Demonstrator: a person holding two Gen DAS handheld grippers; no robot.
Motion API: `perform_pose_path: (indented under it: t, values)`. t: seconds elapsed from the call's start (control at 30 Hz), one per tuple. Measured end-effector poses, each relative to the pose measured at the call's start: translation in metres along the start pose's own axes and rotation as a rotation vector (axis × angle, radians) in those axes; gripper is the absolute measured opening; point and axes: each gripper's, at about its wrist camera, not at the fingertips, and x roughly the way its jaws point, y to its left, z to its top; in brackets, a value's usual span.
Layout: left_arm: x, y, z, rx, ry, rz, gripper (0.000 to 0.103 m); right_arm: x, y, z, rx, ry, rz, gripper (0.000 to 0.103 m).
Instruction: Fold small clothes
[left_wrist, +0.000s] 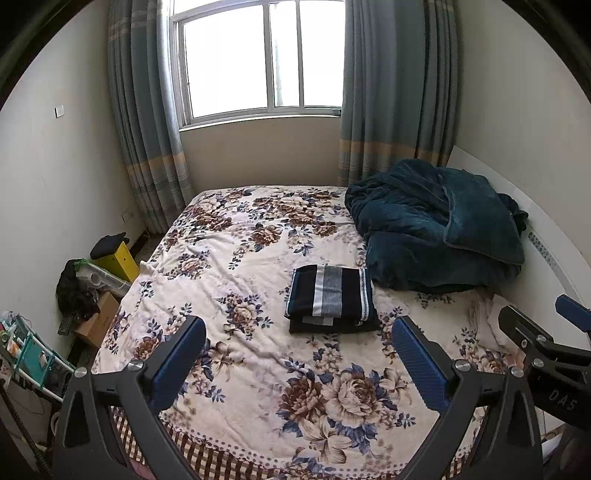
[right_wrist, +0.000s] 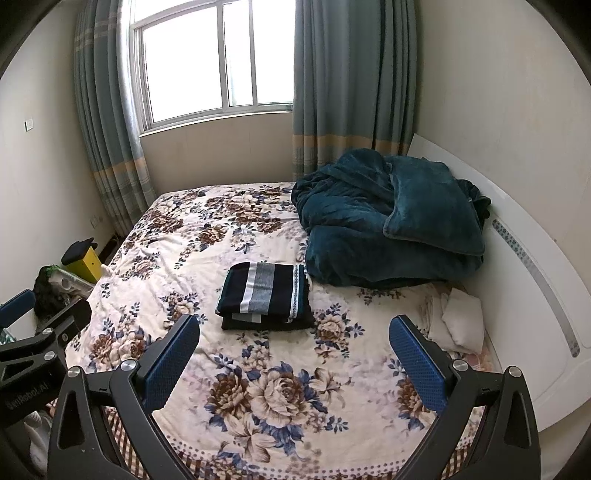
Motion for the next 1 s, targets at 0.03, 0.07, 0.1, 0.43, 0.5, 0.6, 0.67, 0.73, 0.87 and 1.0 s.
perform_pose_path:
  t: [0.03, 0.07, 0.1, 0.43, 0.5, 0.6, 0.67, 0.73, 0.87, 1.0]
  values:
    - [0.0004, -0.0004, 0.0002, 0.000, 0.001, 0.001, 0.103, -0.0008, 0.0002, -0.0007, 0.003, -0.001, -0.001, 0.103]
    - [0.0001, -0.0007, 0.0000, -0.002, 0.001, 0.004, 0.103, -0.0007, 0.0003, -0.0004, 0.002, -0.001, -0.002, 0.103]
    - [0.0002, -0.0014, -0.0003, -0.005, 0.002, 0.006, 0.103, -0.0010, 0.0003, -0.0008, 0.002, 0.000, -0.003, 0.103]
    - [-0.0002, -0.0012, -0.0026, -0.014, 0.001, 0.016, 0.103, -0.0001, 0.0011, 0.0000, 0.002, 0.000, 0.000, 0.103]
    - [0.0000, -0.0022, -0.0025, -0.011, 0.002, 0.018, 0.103, -0.0004, 0.0008, -0.0005, 0.002, 0.001, 0.001, 0.103]
    - [-0.0022, -0.0008, -0.0048, -0.019, 0.003, 0.017, 0.103, 0.0007, 0.0037, -0.0026, -0.001, 0.004, 0.003, 0.103]
    - [-0.0015, 0.0002, -0.0042, -0.015, 0.005, 0.017, 0.103, 0.0004, 0.0067, -0.0041, -0.005, 0.006, 0.004, 0.103]
    - [-0.0025, 0.0005, -0.0051, -0.018, 0.006, 0.020, 0.103, 0.0008, 0.0064, -0.0036, -0.005, 0.006, 0.006, 0.103]
    - [-0.0037, -0.0005, -0.0059, -0.021, 0.003, 0.021, 0.103, 0.0002, 0.0067, -0.0044, -0.005, 0.007, 0.006, 0.103]
    - [-0.0035, 0.0003, -0.0061, -0.022, 0.000, 0.023, 0.103, 0.0006, 0.0062, -0.0032, -0.004, 0.005, 0.006, 0.103]
